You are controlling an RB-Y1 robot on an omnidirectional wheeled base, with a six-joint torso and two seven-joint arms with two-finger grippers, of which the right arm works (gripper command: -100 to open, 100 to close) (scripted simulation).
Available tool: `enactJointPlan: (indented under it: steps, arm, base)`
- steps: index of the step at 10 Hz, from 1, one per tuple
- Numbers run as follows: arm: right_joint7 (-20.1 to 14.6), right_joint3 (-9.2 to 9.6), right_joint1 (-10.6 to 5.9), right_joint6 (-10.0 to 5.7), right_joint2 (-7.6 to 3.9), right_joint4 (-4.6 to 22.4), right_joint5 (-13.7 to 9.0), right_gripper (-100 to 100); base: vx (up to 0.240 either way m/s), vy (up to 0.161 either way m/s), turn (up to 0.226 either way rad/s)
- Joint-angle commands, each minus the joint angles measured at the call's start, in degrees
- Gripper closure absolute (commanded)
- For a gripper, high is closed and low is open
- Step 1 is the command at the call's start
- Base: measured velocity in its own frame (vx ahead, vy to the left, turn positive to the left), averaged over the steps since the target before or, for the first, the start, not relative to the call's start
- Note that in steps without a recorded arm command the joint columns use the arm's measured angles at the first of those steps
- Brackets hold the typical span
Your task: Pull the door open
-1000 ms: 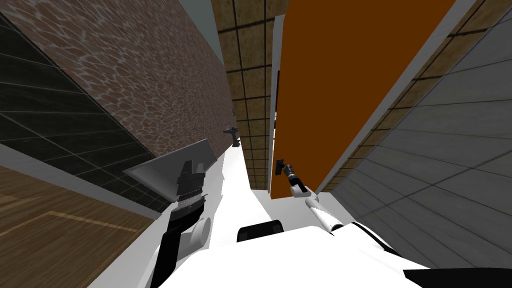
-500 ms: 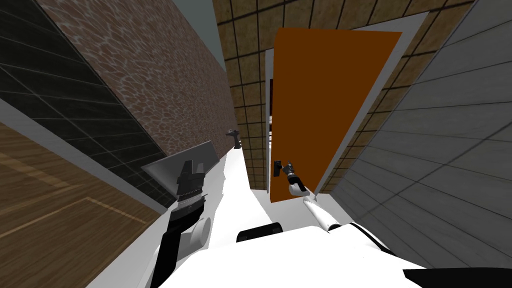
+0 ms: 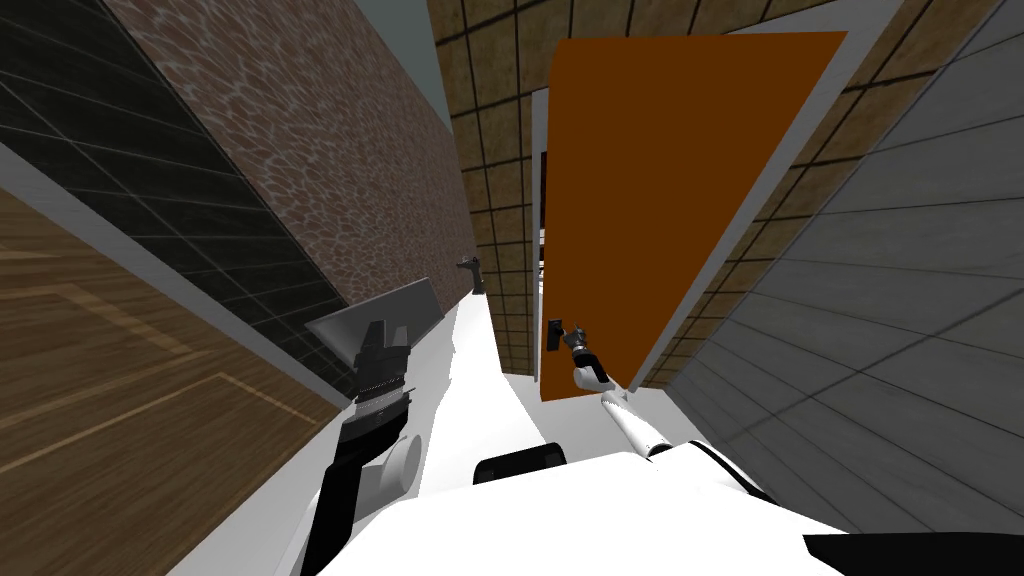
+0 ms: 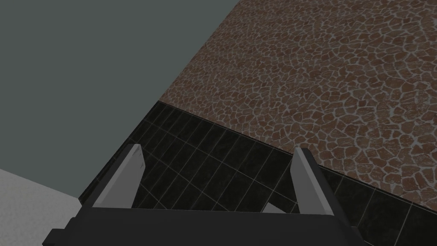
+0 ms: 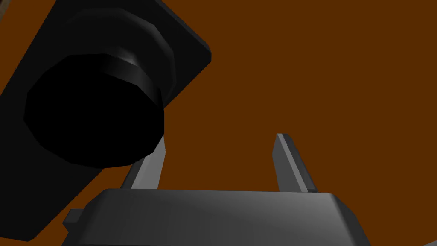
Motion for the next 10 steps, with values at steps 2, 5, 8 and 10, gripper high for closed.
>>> enactJointPlan:
  steps: [2,5,8,10]
  arm:
    - [-1.78,0.76,-0.35,0.78,2.03,-0.83,-1.65,-100]
    - [-6.48,0.16,-0.97,1.13,4.06,-0.97,-6.35,-100]
    - [-9.47,-0.23,-1.36,1.35,5.35,-1.06,-9.34,-100]
    - [-12.23,-0.58,-1.73,1.56,6.53,-1.14,-12.1,-100]
  base:
    - [-0.049,-0.036,0.071]
    - [-0.085,-0.049,0.124]
    - [-0.095,-0.067,0.11]
    - [-0.078,-0.037,0.069]
